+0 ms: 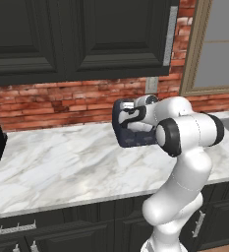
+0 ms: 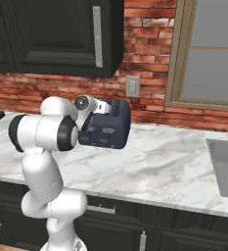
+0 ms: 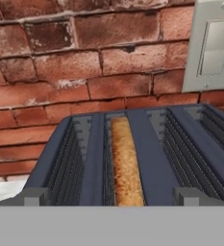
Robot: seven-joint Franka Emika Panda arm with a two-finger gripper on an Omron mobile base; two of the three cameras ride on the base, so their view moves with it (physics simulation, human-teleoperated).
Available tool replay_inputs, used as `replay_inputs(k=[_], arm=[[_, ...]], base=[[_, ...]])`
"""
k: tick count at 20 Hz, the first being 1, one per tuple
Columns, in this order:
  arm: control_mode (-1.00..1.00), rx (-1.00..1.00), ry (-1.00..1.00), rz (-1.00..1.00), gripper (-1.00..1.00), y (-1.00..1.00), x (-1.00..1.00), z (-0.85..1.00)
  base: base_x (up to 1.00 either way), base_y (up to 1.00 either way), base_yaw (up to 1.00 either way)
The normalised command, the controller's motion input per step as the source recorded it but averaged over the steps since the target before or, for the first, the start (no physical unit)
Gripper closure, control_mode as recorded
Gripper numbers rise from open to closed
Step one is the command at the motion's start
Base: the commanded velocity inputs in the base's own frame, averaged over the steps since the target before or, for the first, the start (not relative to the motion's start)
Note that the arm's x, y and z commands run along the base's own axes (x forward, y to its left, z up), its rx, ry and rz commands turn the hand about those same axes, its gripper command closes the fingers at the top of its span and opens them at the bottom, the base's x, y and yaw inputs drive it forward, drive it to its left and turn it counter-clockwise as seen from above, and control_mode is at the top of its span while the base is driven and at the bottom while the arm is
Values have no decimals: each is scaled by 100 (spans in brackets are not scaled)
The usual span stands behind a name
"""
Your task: Start the toaster. Once the lever pops up, take the bread to the plate on the dining counter.
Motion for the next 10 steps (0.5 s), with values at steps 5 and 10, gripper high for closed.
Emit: replay_inputs(k=[5,10], arm=[[-100,0,0,0,-100,0,0,-3],[-100,-1,-1,0,-100,0,11,0]], base=[[0,0,0],[0,0,0]])
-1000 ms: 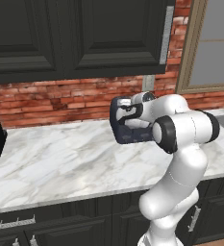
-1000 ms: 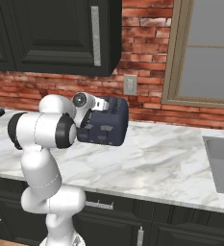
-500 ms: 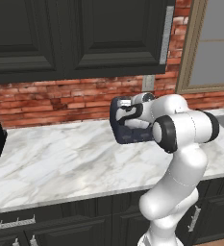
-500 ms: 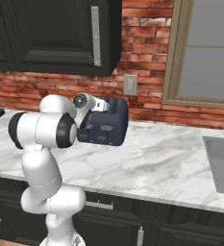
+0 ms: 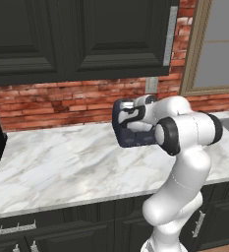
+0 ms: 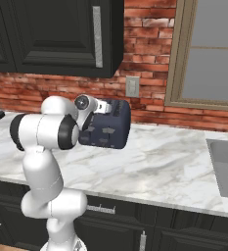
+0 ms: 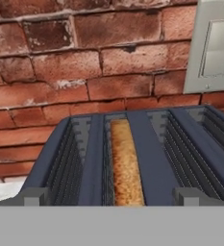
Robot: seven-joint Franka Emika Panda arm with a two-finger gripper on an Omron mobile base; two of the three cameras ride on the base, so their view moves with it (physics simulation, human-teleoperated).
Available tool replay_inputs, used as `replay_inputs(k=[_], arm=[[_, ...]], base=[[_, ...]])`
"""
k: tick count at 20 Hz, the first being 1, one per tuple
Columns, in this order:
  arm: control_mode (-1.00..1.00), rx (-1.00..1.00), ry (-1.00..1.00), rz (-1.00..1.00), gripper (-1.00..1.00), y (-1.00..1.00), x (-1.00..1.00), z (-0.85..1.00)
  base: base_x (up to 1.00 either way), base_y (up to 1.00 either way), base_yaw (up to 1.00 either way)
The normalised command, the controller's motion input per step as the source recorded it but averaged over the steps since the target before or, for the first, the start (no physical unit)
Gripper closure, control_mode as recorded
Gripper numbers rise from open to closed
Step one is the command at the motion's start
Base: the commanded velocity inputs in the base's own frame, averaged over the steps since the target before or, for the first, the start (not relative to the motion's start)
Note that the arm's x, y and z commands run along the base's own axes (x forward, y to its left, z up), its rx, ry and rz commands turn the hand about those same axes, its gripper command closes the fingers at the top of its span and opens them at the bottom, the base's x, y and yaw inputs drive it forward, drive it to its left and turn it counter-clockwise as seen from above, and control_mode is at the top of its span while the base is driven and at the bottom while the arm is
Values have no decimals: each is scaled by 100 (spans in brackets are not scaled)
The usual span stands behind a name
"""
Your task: Start the toaster. Once the lever pops up, take the bread to the plate on the dining counter.
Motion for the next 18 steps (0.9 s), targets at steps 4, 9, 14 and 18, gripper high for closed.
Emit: replay_inputs(k=[4,9,14,18], arm=[[-100,0,0,0,-100,0,11,0],[-100,0,0,0,-100,-1,4,0],[-100,0,0,0,-100,0,0,0],[-100,0,0,0,-100,0,0,0]], base=[[0,0,0],[0,0,0],[0,0,0],[0,0,0]])
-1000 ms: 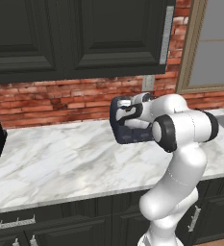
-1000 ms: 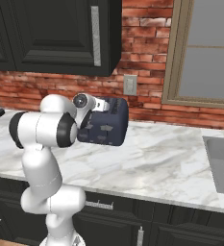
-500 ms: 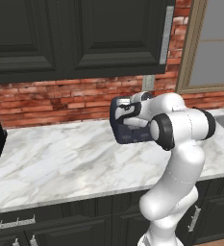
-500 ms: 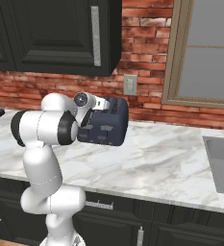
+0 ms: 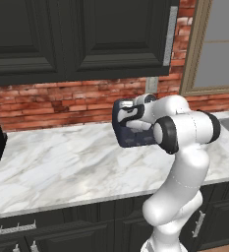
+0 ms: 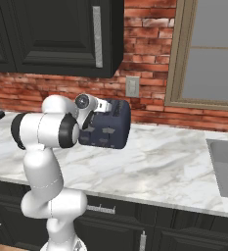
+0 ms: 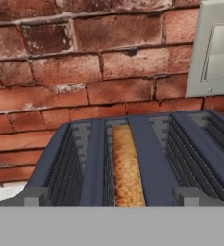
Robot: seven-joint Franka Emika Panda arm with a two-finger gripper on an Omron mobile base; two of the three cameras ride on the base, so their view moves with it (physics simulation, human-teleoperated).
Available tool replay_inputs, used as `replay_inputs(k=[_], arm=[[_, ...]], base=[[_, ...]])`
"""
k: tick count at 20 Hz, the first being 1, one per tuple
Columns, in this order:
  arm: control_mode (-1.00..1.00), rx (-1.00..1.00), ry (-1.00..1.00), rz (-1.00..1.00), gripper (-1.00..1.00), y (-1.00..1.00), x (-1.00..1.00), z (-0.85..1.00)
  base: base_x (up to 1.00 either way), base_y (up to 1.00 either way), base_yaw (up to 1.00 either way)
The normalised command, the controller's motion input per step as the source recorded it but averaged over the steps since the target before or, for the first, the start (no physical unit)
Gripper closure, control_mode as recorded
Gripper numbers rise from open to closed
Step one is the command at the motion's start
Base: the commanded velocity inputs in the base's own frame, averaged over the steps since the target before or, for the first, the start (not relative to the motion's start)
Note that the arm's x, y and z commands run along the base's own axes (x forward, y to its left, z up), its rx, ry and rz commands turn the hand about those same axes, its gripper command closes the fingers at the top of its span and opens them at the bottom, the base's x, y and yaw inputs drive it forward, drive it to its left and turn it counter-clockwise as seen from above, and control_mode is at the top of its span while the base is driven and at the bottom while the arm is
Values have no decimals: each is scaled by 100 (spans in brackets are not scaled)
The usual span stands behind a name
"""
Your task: Start the toaster. Once the lever pops up, take the bread to the plate on the dining counter.
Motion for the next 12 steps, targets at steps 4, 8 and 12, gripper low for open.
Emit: replay_inputs(k=[4,8,12], arm=[[-100,0,0,0,100,0,0,0],[-100,0,0,0,100,0,0,0],[-100,0,0,0,100,0,0,0]], base=[[0,0,0],[0,0,0],[0,0,0]])
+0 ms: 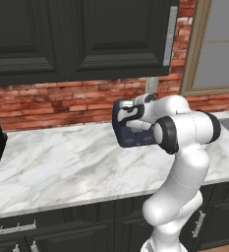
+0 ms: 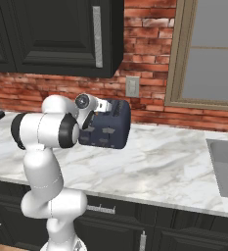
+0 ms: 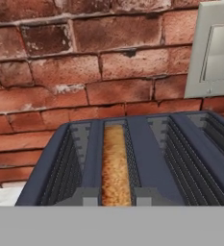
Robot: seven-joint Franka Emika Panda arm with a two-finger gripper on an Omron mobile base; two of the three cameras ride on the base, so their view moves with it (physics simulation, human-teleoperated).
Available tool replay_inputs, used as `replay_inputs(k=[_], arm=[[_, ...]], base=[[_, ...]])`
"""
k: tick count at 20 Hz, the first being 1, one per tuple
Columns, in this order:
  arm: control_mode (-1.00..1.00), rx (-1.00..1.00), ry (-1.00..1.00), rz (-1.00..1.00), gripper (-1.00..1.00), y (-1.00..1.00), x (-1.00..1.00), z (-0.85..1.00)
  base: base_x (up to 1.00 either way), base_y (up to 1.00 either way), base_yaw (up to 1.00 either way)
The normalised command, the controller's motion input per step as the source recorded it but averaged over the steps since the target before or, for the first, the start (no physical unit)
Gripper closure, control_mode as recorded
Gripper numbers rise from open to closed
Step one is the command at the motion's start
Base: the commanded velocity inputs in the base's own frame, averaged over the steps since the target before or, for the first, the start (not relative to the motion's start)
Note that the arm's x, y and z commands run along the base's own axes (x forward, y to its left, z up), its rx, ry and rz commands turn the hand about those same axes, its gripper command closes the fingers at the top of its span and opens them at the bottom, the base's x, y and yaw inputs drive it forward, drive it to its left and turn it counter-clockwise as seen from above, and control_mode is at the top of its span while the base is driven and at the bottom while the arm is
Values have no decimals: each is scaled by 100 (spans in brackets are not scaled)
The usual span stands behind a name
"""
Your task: Start the toaster. Once the lever pops up, take the bread to the plate on the dining counter.
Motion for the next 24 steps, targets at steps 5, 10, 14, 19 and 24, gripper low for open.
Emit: replay_inputs(k=[5,10,14,19,24], arm=[[-100,0,0,0,100,0,0,0],[-100,0,0,0,100,0,0,0],[-100,0,0,0,100,0,0,0],[-100,0,0,0,100,0,0,0],[-100,0,0,0,100,0,0,0]], base=[[0,0,0],[0,0,0],[0,0,0],[0,0,0],[0,0,0]])
